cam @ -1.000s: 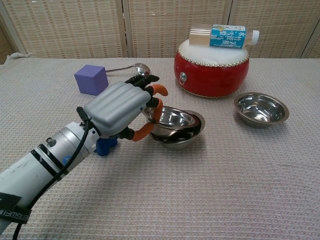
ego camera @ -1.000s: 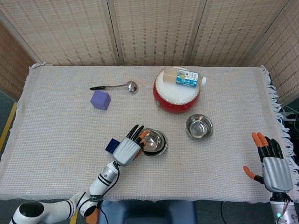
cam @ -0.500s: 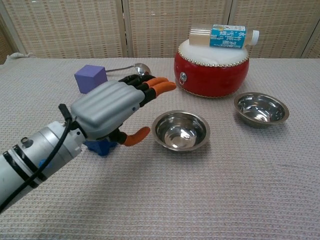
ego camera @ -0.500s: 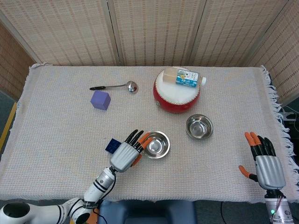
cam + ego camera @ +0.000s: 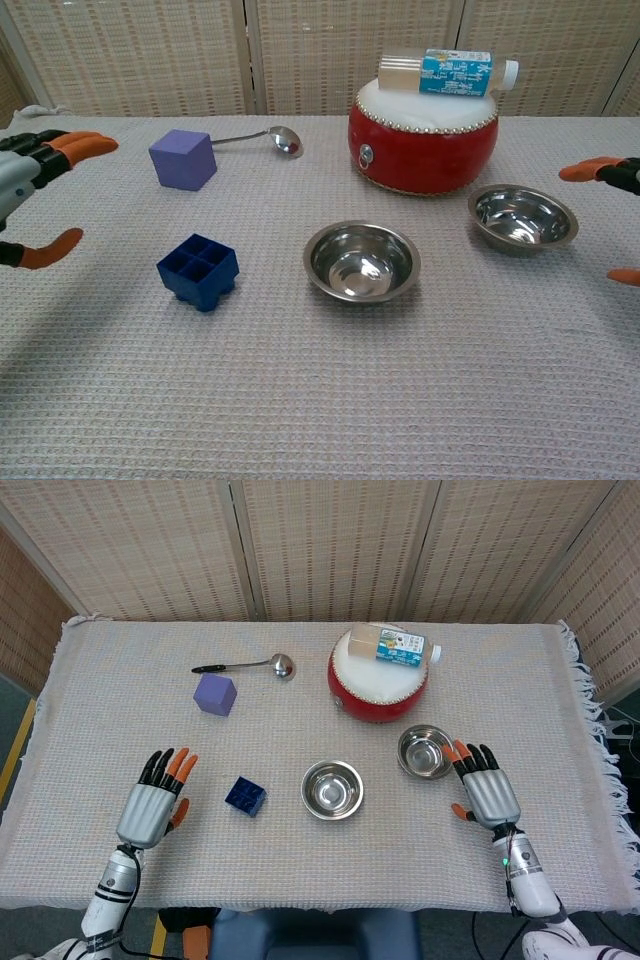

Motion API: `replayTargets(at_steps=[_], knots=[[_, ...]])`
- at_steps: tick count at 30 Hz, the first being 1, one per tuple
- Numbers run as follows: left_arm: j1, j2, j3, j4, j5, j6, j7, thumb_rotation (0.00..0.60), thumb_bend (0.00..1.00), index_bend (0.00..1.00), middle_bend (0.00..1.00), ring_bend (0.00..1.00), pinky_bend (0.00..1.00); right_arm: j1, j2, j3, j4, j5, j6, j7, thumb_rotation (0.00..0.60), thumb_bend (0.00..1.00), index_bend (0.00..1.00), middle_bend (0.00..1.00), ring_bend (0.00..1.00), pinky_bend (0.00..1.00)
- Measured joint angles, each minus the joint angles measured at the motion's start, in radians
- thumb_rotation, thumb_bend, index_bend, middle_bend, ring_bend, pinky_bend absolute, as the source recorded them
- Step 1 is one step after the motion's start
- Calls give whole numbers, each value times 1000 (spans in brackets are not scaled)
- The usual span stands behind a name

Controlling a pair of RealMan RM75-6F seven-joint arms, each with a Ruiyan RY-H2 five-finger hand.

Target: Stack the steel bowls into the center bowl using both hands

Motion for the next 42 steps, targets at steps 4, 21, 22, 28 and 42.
replayTargets(at_steps=[4, 21, 22, 28, 42], knots=[[26, 28, -15, 21, -20, 17, -62, 600, 444, 0, 14, 0, 81, 63, -92, 19, 124, 45, -66, -9, 600, 168, 253, 0, 0, 0], [79, 77, -45, 40, -8, 46, -140, 600, 443, 0, 14, 0, 81, 127, -235, 0, 280, -82, 74, 116, 600, 403, 775, 102, 0, 0], [83, 78, -45, 40, -8, 48, -144, 600, 444, 0, 14, 0, 81, 125, -231, -3, 265, -99, 93, 122, 600, 403, 775, 103, 0, 0], [111, 86, -49, 34, -9, 68, -161, 600, 445, 0, 15, 0, 81, 135, -190, -24, 108, -171, 122, 127, 600, 403, 761, 102, 0, 0], [175, 138, -67, -23, -15, 126, -156, 600, 445, 0, 14, 0, 81, 283, -264, -19, 56, -151, -90, 88, 600, 347, 138, 48, 0, 0]])
